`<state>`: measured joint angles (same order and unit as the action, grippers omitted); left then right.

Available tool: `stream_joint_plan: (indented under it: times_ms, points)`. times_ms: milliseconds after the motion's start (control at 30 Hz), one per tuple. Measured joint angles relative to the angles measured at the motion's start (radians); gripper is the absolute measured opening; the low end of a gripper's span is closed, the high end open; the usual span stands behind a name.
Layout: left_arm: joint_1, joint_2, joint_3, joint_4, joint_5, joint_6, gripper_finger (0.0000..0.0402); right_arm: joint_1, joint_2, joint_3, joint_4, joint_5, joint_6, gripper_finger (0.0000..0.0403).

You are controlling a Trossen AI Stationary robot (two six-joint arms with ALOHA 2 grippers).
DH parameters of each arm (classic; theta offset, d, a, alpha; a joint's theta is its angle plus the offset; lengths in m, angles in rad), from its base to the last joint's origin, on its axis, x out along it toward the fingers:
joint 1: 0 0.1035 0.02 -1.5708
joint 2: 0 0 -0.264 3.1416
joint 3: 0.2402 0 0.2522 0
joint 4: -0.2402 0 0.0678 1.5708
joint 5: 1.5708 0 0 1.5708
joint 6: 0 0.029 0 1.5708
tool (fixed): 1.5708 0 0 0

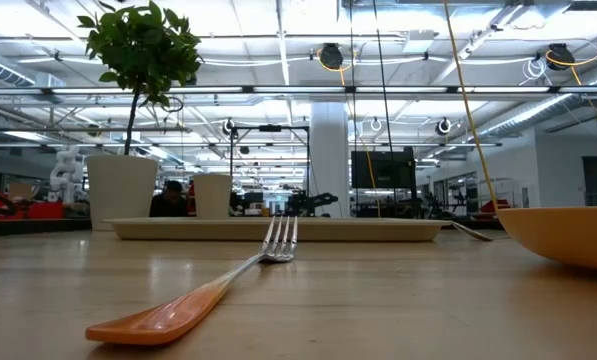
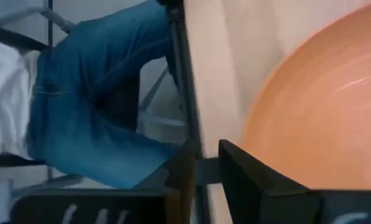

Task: Pick and place plate/cup/fork/spoon on tray
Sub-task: Put the orange plate on the brown tray

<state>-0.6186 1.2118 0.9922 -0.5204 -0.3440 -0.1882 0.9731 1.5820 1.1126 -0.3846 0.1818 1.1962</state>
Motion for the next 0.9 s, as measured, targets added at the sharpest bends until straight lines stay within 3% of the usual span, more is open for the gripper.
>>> stream_joint_plan:
  times_ms: [200,367,667,900]
  points:
    - [-0.171,0.0,-0.015,-0.055,-0.108,-0.203,0.0177,0.028,0.11,0.071,0.008,-0.002,0.085,0.0102]
    - [-0.251,0.0,-0.031,-0.054,-0.166,-0.243,0.0177,0.061,0.152,0.079,-0.003,-0.003,0.081,0.0115]
    - [-0.234,0.0,-0.033,-0.055,-0.183,-0.187,0.0177,0.065,0.155,0.078,-0.164,0.007,0.018,0.0116]
    - [-0.212,0.0,-0.033,-0.057,-0.184,-0.175,0.0177,0.063,0.155,0.047,-0.123,0.022,-0.015,0.0116]
